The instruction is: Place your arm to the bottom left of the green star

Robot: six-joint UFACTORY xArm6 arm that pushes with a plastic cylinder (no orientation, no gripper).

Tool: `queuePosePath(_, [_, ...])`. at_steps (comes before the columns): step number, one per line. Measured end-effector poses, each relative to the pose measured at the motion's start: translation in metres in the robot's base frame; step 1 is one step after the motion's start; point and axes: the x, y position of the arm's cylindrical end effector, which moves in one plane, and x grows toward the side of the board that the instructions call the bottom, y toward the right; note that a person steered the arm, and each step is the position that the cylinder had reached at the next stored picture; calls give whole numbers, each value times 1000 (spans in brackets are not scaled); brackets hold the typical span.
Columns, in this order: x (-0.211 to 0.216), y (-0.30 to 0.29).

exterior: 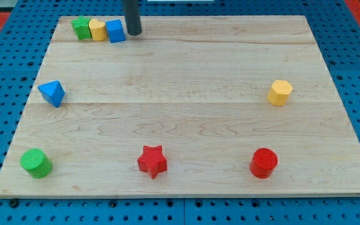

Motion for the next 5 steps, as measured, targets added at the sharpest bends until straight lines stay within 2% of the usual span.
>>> queuePosePath(1, [31, 97])
queuePosePath(2, [49, 122])
queuePosePath(5, [54, 141])
